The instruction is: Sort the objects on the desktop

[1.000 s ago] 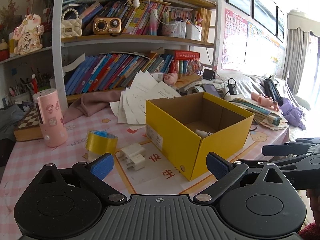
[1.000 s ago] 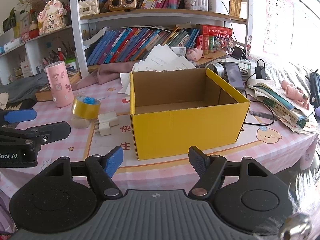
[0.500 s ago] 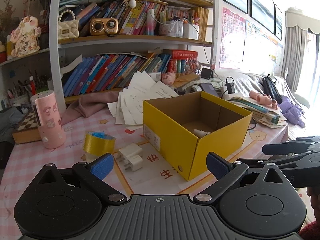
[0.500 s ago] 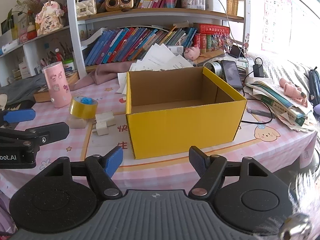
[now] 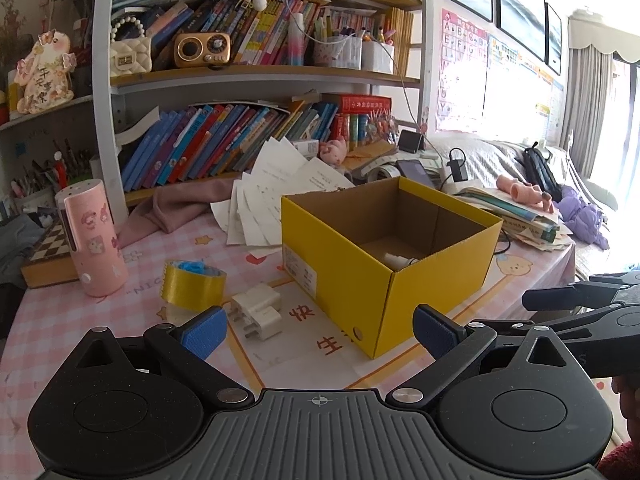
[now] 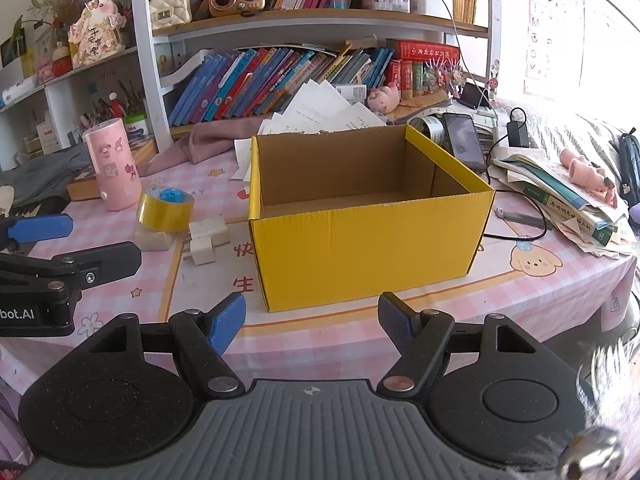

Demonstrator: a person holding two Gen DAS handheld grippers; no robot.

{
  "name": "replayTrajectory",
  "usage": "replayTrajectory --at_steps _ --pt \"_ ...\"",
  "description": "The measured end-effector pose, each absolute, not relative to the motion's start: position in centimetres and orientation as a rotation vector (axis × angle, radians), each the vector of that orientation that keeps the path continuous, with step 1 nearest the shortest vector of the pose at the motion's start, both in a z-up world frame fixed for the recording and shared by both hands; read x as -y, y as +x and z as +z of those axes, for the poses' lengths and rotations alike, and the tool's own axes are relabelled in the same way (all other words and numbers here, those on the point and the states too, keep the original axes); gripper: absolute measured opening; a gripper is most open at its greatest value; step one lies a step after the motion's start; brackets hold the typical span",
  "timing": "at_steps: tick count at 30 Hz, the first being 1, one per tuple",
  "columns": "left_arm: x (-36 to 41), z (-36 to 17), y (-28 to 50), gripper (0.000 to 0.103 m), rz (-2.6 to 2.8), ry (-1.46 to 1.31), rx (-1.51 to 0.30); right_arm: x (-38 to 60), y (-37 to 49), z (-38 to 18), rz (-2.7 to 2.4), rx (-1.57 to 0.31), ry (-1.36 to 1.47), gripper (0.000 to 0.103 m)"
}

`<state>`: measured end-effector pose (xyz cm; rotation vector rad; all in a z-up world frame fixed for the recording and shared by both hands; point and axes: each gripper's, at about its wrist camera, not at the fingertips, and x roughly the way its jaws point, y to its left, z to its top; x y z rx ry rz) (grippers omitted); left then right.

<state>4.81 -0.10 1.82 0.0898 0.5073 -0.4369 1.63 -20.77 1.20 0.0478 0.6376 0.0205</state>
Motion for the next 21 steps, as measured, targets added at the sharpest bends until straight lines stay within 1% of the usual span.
replayTrajectory --at_steps 21 --pt "0.18 1.4 5.11 0.101 -0.448 0.096 -0.521 20.62 1.99 0.84 0.015 -0.653 0.053 0.072"
